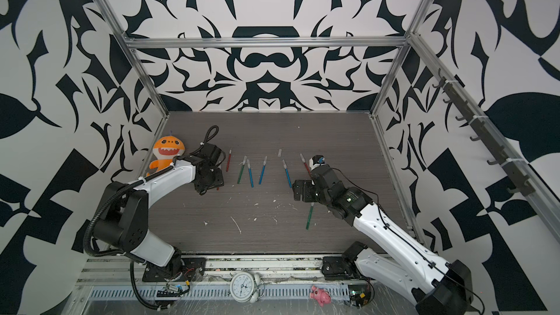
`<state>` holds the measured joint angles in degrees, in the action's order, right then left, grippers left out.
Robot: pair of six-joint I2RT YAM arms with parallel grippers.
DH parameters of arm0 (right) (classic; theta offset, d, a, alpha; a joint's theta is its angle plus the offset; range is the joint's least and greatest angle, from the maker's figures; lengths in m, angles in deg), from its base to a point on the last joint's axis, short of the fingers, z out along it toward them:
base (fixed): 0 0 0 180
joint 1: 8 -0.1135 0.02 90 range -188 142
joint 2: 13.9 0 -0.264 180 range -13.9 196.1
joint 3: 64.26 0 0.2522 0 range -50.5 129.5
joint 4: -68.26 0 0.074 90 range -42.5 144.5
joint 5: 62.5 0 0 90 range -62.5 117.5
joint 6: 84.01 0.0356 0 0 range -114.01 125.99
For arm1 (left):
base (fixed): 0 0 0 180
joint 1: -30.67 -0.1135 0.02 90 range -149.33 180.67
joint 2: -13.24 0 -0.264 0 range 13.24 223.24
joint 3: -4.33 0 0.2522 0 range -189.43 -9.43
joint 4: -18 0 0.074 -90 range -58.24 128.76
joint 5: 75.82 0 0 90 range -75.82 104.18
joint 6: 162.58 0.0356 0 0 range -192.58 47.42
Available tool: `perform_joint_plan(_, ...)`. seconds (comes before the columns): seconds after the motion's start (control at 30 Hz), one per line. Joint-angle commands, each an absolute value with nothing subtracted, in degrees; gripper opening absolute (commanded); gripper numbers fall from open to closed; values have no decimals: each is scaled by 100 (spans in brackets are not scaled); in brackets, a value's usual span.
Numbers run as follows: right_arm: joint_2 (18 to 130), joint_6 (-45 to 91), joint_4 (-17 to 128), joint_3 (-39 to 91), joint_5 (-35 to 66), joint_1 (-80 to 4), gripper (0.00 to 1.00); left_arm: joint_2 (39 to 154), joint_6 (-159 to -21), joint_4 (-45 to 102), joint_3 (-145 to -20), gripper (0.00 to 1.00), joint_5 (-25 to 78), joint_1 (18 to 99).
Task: Remove protective caps from carving knives
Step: Pick up the carving knife from the center of the board.
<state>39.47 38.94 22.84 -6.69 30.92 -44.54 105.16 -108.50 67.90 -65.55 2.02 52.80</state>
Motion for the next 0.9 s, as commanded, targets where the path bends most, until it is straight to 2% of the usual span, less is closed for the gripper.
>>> perform_joint_plan(0.0,3951,3871,2457,-598,3041,-4513,99,10759,-10943,6586,-6677,56,123,5227)
perform_joint_plan(0.17,3984,3952,2556,-667,3001,-4560,99,11067,-11011,6323,-6831,49,276,5159)
perform_joint_plan(0.33,4034,3981,2495,-602,3009,-4638,99,11455,-10949,6350,-7009,38,229,5159)
perform_joint_plan(0.6,3898,4106,2634,-696,3021,-4659,99,11691,-10967,6177,-6839,29,223,5159)
perform_joint_plan(0.87,4051,4189,2715,-708,2962,-4718,99,11654,-10976,6101,-6651,12,257,5168)
